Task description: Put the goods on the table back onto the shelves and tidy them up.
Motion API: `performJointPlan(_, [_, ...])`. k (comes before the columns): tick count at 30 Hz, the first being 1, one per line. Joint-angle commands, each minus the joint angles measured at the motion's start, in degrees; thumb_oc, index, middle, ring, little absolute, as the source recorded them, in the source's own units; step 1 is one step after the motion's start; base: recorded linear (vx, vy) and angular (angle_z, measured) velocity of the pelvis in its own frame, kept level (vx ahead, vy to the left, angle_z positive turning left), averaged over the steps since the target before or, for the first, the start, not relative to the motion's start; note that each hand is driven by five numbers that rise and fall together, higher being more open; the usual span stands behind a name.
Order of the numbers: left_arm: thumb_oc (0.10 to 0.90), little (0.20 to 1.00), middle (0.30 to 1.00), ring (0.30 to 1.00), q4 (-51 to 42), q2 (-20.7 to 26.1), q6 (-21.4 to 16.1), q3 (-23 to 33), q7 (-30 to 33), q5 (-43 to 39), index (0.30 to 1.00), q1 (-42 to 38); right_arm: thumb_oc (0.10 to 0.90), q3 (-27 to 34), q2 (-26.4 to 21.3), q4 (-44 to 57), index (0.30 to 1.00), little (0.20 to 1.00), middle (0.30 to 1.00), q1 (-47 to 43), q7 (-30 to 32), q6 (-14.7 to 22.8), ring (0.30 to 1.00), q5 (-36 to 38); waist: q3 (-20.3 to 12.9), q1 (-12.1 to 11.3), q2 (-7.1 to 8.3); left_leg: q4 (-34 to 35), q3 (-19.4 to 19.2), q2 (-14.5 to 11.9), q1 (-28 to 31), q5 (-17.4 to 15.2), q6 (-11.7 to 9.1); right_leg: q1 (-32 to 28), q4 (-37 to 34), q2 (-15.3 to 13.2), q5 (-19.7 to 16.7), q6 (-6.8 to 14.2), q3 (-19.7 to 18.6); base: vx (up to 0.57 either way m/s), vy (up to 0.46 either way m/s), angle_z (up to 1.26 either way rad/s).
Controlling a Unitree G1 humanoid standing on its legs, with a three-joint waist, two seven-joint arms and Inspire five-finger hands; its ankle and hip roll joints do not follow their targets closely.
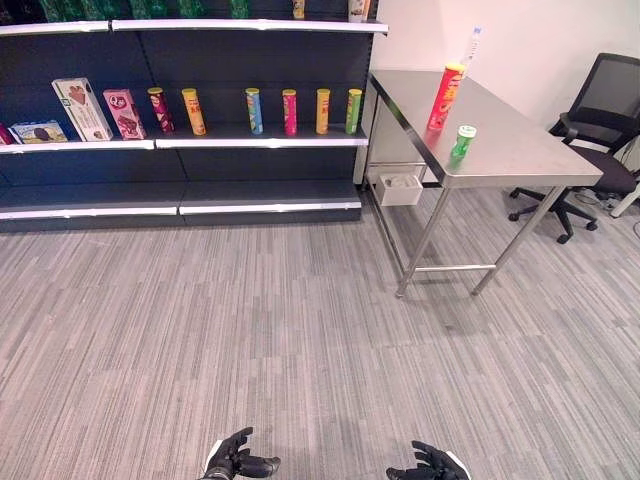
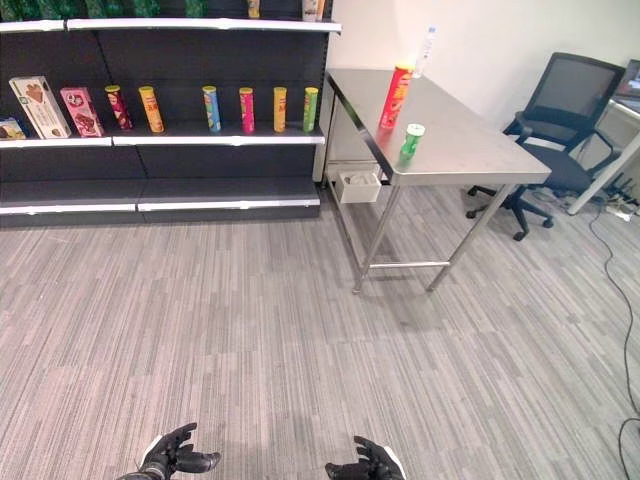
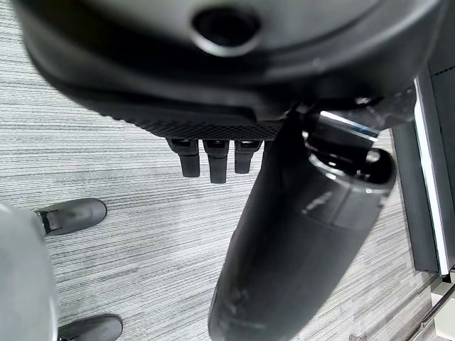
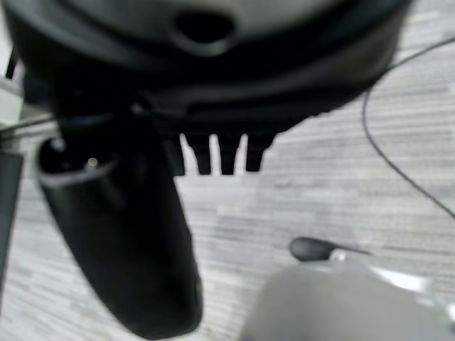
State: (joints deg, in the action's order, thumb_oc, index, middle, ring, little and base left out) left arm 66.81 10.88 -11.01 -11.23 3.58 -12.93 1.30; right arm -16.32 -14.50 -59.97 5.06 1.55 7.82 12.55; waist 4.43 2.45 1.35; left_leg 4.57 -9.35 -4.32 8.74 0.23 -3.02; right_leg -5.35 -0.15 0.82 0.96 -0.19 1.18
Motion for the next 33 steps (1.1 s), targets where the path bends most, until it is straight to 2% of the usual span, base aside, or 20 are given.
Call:
performJointPlan(1, [0.8, 0.9, 0.9, 0.9, -1.9, 1.5, -3.0, -2.2, 0.9, 0.5, 0.9, -3.9, 0.8, 1.0, 0.3, 0.7, 0.9, 0.9, 0.9, -2.5, 1.2, 2.9, 0.9, 1.2, -1.7, 0.0, 2.75, 0.4, -2.5, -1.4, 1.6, -3.3, -3.0, -0.9, -3.5, -4.9, 0.5, 9.5, -8.1, 0.0, 0.0, 0.0])
performJointPlan(33, [0.8, 0.9, 0.9, 0.9, -0.6, 1.2, -2.7, -2.5, 1.6, 1.7, 0.9, -3.6, 0.8, 1.8, 0.1, -0.2, 0.9, 0.9, 0.9, -2.4, 1.6, 2.9, 0.9, 2.4, -1.4, 0.4, 2.31, 0.4, -2.9, -1.4, 2.3, -3.8, -2.9, -0.8, -2.7, -4.4, 1.4, 9.0, -8.3, 0.0, 0.0, -0.01])
